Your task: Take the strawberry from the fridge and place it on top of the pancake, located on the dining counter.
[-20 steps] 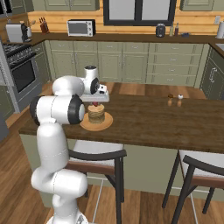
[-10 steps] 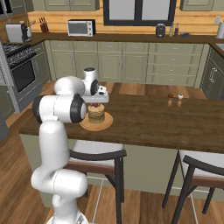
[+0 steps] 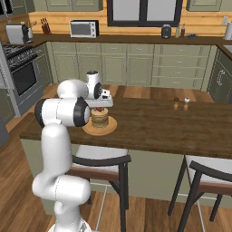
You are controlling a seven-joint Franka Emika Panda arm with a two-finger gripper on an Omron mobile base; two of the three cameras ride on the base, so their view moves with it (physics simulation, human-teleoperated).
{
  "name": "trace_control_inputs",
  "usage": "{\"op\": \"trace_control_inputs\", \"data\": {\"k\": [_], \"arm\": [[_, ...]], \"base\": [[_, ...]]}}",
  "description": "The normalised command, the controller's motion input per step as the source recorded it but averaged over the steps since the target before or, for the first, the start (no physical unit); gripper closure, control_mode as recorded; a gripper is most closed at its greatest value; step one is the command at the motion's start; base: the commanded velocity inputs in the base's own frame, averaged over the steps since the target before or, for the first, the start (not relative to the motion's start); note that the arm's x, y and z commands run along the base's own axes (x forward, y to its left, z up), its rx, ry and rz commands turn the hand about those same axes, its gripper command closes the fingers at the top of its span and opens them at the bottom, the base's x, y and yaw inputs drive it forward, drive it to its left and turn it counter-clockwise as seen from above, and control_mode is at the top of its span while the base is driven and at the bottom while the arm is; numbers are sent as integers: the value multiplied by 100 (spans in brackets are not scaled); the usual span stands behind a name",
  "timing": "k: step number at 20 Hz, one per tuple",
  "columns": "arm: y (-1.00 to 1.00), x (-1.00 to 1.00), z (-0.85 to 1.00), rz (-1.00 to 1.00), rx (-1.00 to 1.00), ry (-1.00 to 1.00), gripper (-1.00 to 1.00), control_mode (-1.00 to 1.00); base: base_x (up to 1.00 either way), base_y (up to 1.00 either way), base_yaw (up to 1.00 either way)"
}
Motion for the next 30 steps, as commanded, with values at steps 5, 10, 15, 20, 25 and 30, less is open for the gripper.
{"op": "trace_control_inputs", "data": {"k": [5,10,15,20,25,30], "arm": [[0,0,0,0,0,0,-100,-100],[0,0,0,0,0,0,-100,-100],[0,0,0,0,0,0,-100,-100],[0,-1,0,0,0,-1,-100,-100],[-2,-35,6,0,0,-10,-100,-100],[-5,-78,15,0,2,-23,-100,-100]], "base": [[0,0,0],[0,0,0],[0,0,0],[0,0,0],[0,0,0],[0,0,0]]}}
